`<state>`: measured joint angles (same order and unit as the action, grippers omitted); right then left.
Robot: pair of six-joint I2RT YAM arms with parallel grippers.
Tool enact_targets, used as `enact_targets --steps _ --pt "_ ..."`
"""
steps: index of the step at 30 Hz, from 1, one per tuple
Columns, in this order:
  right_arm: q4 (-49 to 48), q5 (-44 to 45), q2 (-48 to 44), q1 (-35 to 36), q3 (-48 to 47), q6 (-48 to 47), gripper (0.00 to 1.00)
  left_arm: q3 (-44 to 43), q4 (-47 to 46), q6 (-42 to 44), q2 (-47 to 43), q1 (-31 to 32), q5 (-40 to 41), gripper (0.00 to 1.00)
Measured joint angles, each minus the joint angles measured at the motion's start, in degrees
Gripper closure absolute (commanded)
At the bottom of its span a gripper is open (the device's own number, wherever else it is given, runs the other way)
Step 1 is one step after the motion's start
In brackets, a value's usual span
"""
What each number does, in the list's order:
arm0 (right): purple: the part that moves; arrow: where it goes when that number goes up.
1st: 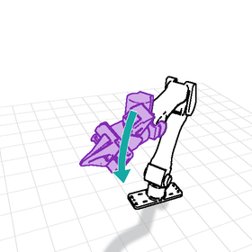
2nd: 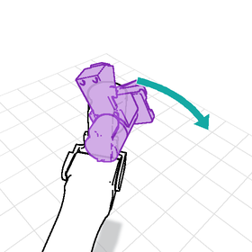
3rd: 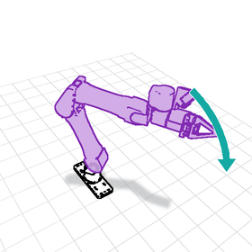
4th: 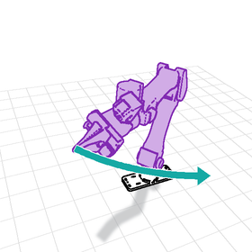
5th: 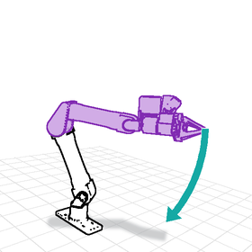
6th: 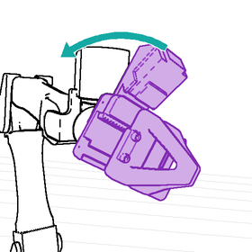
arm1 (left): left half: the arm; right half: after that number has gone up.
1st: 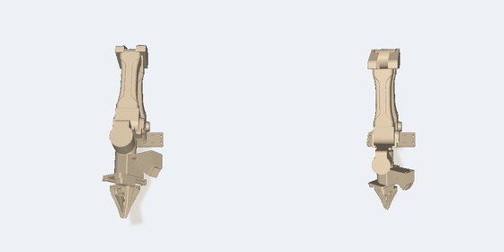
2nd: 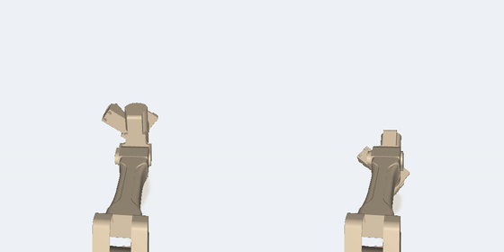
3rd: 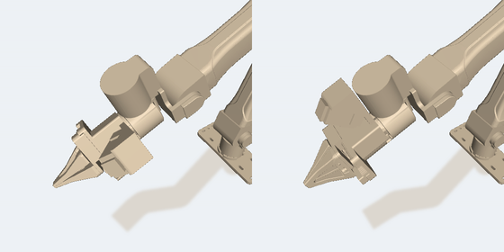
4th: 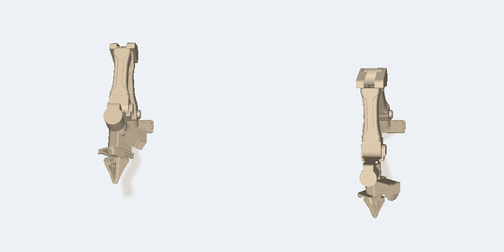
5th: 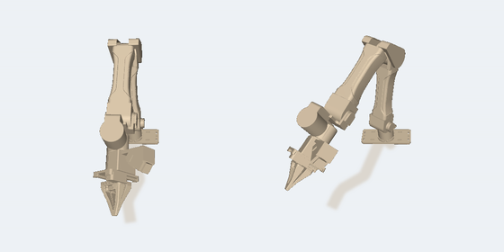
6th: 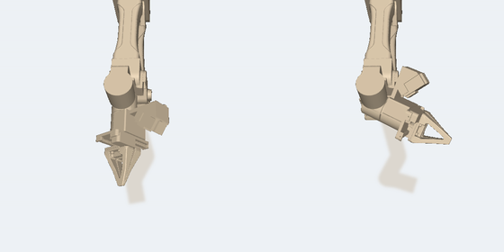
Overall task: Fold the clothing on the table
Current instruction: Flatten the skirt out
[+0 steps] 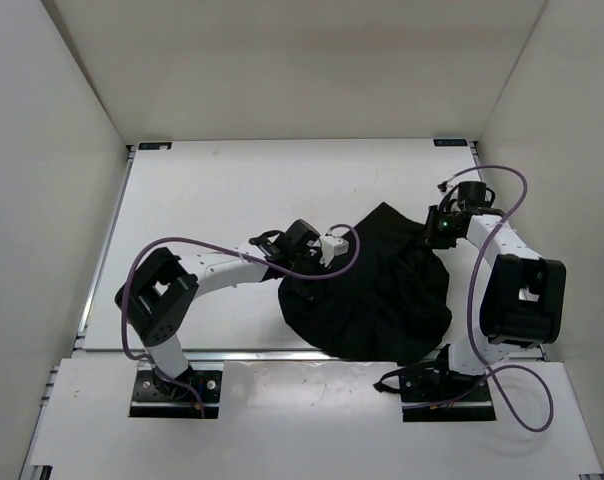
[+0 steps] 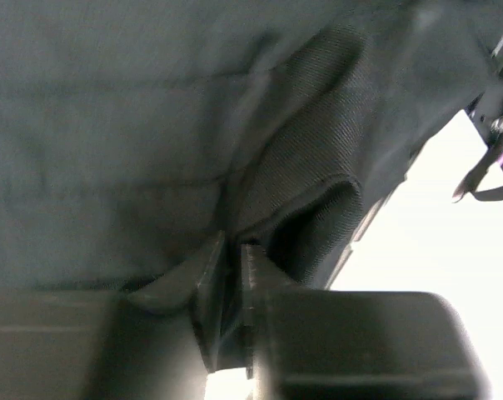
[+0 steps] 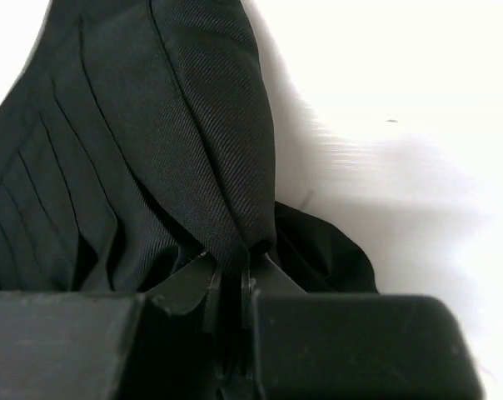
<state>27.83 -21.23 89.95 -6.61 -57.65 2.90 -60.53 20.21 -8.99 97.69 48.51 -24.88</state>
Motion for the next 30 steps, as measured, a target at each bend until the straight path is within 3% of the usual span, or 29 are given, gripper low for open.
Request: enact_targets --steps 1,10,19,25,30 --pt "-0.02 0.15 -0.15 -0.74 0.00 0.07 1.00 -0.09 0.22 -0.13 0.44 0.00 0.02 1.00" --pt "2.51 1.16 1.77 5.22 -5.64 -0.09 1.00 -2.75 3.34 0.72 1.49 -4.07 3.61 1.00" --pt "4.11 -3.67 -1.42 1.64 -19.69 1.97 1.00 -8.90 3.50 1.16 -16.28 -28.72 9.42 1.00" --pt "-1.46 -5.55 -15.54 2.95 -18.01 3.15 1.00 -12.70 3.21 3.76 -26.23 -27.19 14.05 1.00" --pt "-4.81 -6.91 -17.97 2.99 -11.17 3.21 1.00 -9.46 3.45 3.87 -26.40 -26.58 15.85 1.00"
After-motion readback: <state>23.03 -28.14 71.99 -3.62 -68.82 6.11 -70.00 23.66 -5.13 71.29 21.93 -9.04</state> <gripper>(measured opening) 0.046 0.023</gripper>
